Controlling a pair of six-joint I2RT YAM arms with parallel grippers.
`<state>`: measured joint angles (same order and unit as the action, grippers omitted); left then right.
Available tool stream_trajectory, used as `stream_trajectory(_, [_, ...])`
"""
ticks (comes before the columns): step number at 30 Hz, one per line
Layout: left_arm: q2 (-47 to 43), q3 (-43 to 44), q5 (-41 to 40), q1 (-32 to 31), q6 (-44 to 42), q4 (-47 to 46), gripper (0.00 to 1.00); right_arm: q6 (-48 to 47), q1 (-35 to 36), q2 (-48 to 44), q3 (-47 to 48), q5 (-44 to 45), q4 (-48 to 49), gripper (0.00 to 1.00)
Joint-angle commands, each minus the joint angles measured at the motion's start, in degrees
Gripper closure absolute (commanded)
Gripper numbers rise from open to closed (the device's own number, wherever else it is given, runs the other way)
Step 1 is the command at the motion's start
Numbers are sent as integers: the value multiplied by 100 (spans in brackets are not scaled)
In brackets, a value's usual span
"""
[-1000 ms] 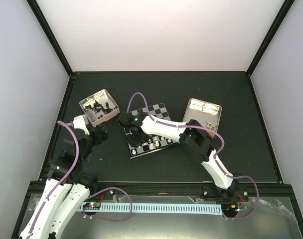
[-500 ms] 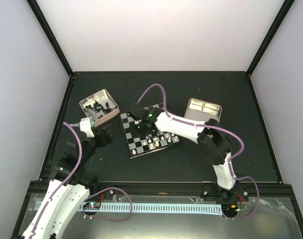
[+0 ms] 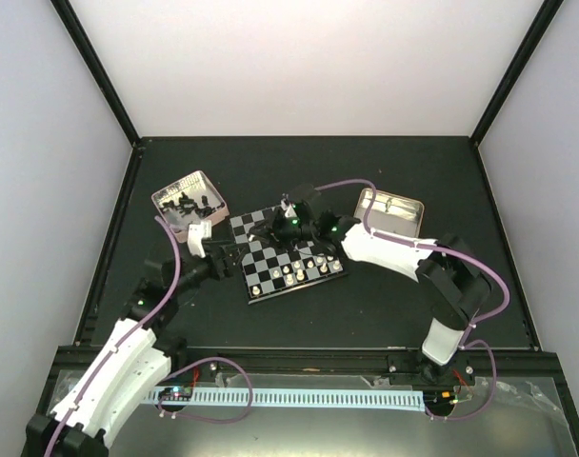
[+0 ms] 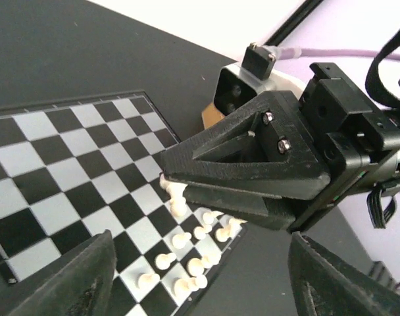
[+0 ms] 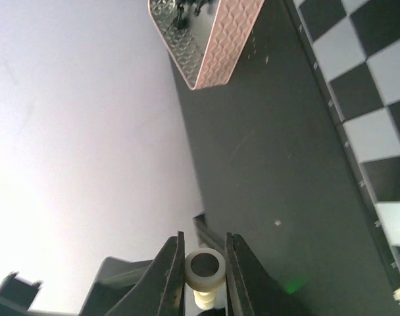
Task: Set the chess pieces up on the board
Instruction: Place the chess piece on the chessboard.
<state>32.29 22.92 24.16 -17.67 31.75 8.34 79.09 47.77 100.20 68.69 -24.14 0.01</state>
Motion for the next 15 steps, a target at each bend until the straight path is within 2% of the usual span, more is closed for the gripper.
stream_trajectory(1, [363, -90, 524, -62, 367, -1102, 30, 1783, -30, -282, -433, -602, 1655, 89])
stream_trajectory(6, [553, -209, 114, -112, 595, -1369, 39, 2515, -31, -308, -774, -758, 2347, 90])
stream_trajectory(11, [791, -272, 231, -148, 746, -1794, 45, 2842, -36, -240, -832, -892, 2690, 90])
stream_trajectory(15, [968, -253, 275, -182, 767, -1969, 55, 2825, -34, -251, -817, -942, 2671, 90])
